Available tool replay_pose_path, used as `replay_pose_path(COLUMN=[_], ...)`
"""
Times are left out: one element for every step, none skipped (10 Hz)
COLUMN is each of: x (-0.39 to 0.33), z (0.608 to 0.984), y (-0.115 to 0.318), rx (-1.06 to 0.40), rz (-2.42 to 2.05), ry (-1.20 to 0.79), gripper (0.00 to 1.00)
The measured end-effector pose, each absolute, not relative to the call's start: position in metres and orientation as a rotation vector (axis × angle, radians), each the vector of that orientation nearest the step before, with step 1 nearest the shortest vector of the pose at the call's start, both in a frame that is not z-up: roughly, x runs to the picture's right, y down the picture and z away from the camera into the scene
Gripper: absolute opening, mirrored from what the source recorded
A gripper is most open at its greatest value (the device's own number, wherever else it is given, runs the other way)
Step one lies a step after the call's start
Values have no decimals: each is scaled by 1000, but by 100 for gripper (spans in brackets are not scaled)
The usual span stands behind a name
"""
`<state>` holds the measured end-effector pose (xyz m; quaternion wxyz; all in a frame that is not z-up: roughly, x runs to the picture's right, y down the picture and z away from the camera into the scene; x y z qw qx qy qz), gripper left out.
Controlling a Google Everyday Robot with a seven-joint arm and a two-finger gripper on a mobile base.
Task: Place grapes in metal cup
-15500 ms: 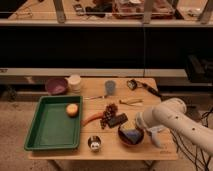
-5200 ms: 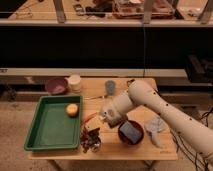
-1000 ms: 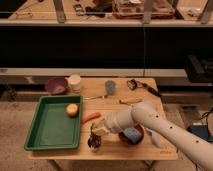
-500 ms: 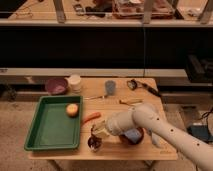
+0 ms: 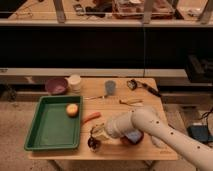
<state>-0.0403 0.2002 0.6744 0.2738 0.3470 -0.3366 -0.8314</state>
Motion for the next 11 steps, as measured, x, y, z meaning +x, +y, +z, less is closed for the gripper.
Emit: replay_pose_path(x=[-41,-42,-43,-44,-46,-48,-50,-51,-51,-51,-50], z=[674,673,672,672,672,671,671,671,671,671,671], y=[202,203,203,203,203,203,203,203,202,201,200], rx=[933,932,932,930,928,924,924,922,920,921,921], rz=[-2244,-2251,-2256,-2258,-2262,-2262,-2262,-2262,-2259,-2249,-2246], ry=[-909,-916,-923,-934,-945,-957,-965,-975,-986,-997,-1000], gripper=[20,31,41,49,61,72,77,80,80,80,80])
